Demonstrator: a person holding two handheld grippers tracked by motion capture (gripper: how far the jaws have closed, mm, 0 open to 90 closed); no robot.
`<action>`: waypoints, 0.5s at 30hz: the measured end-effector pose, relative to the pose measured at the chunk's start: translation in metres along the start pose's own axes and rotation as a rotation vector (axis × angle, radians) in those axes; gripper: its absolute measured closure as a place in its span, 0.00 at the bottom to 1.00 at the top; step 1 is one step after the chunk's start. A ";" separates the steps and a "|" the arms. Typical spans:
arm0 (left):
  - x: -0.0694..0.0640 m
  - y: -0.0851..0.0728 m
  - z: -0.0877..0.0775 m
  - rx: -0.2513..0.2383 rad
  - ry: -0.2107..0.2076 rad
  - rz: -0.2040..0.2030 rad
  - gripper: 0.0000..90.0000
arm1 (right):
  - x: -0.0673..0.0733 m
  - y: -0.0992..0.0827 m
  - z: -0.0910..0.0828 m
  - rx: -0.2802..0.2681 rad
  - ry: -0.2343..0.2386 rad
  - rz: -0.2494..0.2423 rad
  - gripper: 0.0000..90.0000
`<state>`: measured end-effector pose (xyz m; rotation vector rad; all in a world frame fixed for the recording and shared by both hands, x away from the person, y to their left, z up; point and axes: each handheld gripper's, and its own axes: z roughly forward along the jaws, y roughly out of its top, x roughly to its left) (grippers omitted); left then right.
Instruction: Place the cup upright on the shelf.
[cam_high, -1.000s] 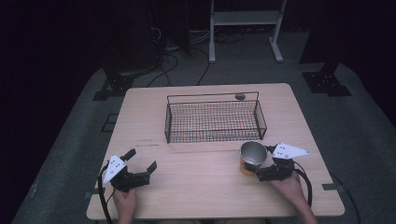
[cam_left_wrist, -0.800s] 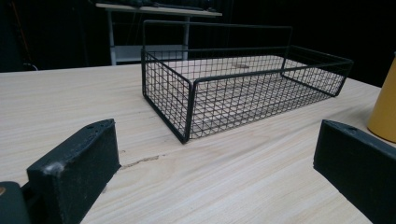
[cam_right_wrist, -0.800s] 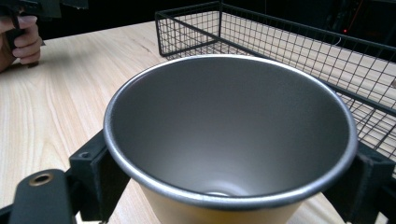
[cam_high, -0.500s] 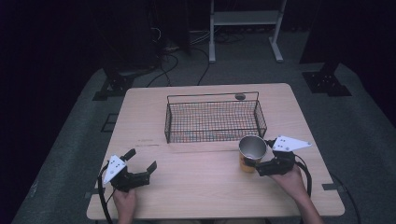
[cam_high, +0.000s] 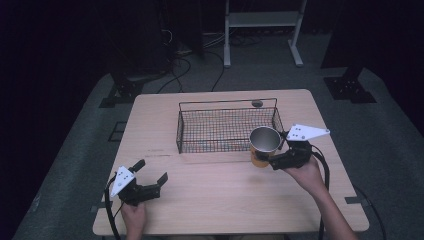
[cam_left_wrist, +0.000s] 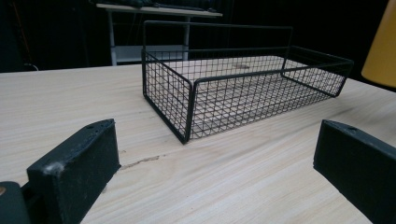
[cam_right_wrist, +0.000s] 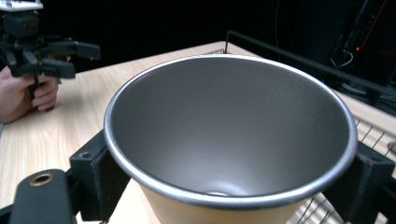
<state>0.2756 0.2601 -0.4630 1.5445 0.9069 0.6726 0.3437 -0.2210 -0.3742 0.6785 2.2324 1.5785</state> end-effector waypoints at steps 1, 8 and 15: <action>0.000 0.000 0.000 0.000 -0.001 0.000 0.00 | -0.001 0.004 0.001 0.000 0.002 -0.003 0.14; 0.000 0.000 0.000 0.001 -0.001 -0.001 0.00 | -0.008 0.025 0.010 -0.009 0.009 -0.009 0.14; 0.000 0.000 0.000 -0.003 -0.002 -0.005 0.00 | -0.017 0.048 0.031 0.008 0.023 -0.021 0.14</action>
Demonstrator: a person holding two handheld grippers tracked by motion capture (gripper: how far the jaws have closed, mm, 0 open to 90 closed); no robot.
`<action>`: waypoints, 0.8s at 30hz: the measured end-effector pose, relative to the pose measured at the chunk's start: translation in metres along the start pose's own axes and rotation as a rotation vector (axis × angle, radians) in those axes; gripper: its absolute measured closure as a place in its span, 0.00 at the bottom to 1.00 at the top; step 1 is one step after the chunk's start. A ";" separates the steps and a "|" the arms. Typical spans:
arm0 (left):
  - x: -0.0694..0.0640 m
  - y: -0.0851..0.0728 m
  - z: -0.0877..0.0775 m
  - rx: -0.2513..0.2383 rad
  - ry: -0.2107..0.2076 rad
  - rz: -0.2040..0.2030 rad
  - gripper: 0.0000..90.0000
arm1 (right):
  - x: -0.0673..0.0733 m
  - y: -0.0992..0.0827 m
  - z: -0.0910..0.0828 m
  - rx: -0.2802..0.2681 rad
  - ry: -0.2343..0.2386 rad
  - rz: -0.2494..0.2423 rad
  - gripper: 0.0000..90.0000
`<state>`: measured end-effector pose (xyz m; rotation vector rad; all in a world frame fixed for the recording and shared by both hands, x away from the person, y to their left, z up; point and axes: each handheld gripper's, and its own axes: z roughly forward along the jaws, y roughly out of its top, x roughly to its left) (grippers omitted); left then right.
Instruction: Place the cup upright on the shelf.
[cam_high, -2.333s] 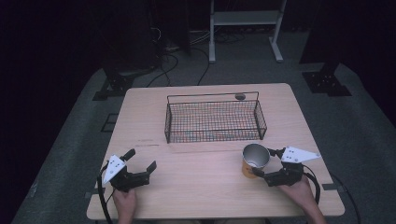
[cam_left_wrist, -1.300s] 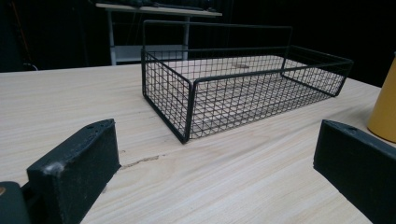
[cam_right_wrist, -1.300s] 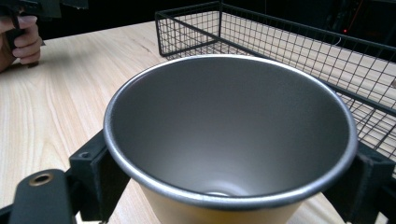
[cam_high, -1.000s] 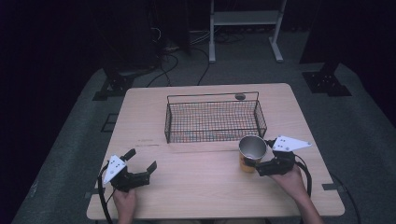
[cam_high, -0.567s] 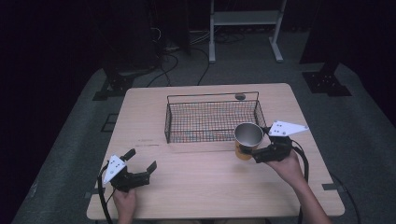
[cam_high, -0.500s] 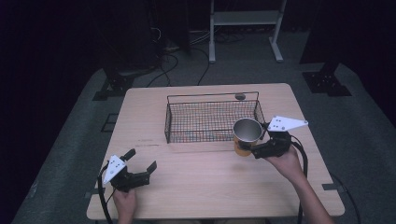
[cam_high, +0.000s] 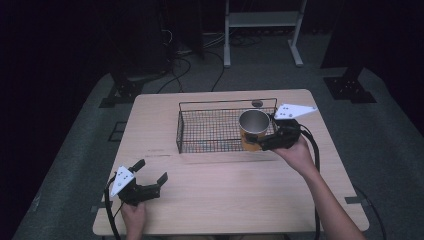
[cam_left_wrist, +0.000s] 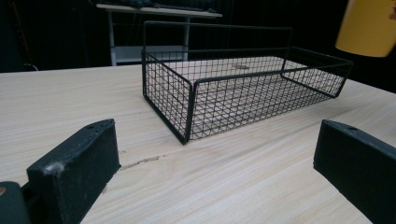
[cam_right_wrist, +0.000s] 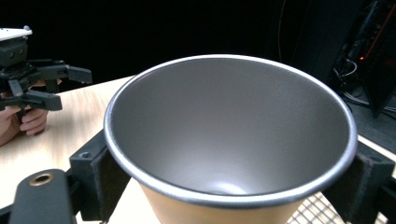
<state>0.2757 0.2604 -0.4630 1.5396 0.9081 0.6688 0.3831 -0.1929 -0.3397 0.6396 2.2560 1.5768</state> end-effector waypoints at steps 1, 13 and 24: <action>0.000 0.000 0.000 0.000 0.000 0.000 0.00 | -0.004 0.006 0.007 0.004 0.005 -0.003 0.14; 0.000 0.000 -0.001 -0.001 -0.003 -0.004 0.00 | -0.030 0.032 0.049 0.026 0.037 -0.015 0.14; 0.001 0.000 -0.001 -0.004 -0.005 -0.008 0.00 | -0.050 0.036 0.081 0.050 0.059 0.006 0.14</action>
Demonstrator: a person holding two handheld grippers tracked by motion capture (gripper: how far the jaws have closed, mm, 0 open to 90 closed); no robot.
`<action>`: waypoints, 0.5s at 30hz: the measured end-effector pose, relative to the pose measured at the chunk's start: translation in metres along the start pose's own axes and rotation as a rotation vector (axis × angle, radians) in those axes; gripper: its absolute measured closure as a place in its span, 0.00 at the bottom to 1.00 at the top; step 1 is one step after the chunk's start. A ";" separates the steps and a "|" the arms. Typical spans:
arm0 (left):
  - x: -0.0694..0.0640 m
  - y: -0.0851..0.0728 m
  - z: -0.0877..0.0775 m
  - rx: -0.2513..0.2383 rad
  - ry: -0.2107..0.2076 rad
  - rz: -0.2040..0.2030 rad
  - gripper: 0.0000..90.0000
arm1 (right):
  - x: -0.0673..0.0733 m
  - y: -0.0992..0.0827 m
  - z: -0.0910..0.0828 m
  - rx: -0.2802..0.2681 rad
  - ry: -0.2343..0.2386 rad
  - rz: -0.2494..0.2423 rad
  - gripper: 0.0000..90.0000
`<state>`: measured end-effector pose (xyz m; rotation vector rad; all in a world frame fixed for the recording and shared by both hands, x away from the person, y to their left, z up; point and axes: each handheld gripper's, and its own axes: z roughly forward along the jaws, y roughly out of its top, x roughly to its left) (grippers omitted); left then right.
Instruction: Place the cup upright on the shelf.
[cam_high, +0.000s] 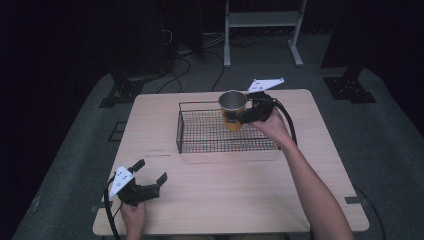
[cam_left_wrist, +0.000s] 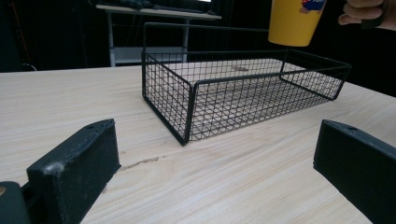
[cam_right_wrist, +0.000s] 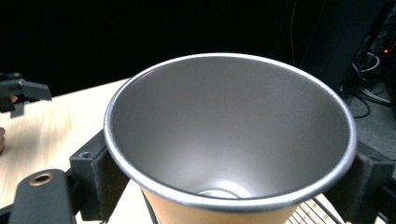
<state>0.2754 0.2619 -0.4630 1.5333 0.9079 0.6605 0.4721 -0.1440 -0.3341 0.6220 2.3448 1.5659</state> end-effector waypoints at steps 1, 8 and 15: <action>0.000 0.000 0.000 -0.001 0.000 0.000 0.00 | -0.001 0.000 0.002 -0.004 0.000 0.002 0.14; 0.000 0.000 0.000 -0.004 -0.001 -0.001 0.00 | -0.011 -0.005 0.012 -0.011 0.000 0.032 0.14; 0.000 0.000 0.000 -0.006 0.000 -0.004 0.00 | -0.019 -0.010 0.018 0.003 -0.007 0.054 0.14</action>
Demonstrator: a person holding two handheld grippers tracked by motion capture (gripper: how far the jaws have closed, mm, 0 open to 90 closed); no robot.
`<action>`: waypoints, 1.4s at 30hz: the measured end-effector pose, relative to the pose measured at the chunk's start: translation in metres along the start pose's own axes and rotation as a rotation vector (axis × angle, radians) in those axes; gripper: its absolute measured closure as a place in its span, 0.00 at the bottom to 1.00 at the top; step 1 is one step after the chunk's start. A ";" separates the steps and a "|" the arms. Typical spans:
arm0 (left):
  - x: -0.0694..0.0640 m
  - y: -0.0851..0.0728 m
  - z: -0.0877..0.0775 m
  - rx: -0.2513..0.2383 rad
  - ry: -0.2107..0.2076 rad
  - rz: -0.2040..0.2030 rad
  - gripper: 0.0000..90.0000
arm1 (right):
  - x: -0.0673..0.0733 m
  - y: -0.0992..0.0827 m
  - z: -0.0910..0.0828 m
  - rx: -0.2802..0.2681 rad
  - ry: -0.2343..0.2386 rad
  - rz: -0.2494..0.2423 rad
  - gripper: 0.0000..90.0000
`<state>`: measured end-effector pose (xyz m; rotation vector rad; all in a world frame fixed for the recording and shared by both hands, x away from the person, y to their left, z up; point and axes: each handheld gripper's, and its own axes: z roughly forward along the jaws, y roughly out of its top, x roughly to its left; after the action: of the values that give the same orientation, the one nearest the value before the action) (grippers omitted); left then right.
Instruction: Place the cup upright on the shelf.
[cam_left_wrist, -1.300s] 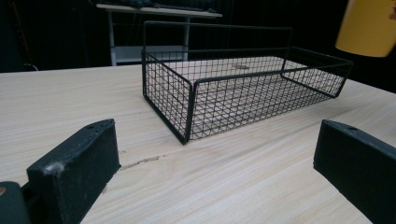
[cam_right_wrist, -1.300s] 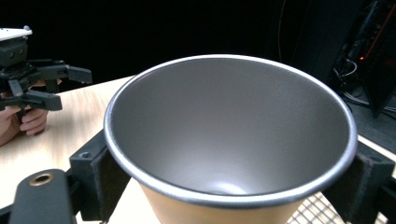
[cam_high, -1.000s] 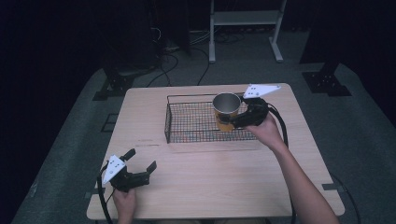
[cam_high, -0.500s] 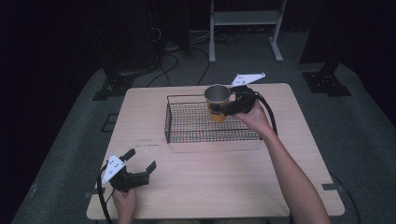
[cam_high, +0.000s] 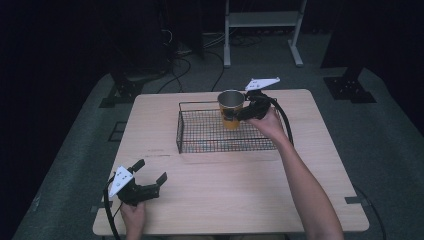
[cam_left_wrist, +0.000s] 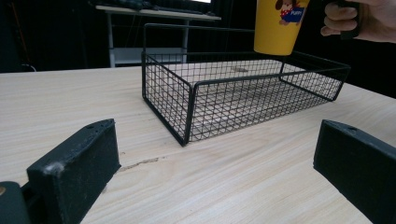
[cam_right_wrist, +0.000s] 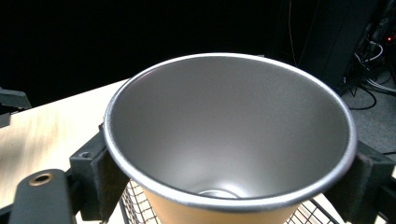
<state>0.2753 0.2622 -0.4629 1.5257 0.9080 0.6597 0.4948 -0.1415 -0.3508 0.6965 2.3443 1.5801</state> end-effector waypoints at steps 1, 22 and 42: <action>0.000 0.000 0.000 0.000 0.000 0.000 0.00 | -0.001 -0.001 0.001 0.003 -0.002 0.003 0.14; 0.000 0.000 -0.001 -0.004 0.000 0.002 0.00 | -0.015 -0.015 0.018 0.042 -0.012 0.042 0.14; 0.002 0.000 -0.002 -0.012 -0.003 -0.008 0.00 | -0.034 -0.033 0.038 0.147 -0.048 0.064 0.14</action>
<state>0.2746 0.2645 -0.4629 1.5116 0.9064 0.6556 0.5321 -0.1375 -0.3985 0.8395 2.4440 1.4096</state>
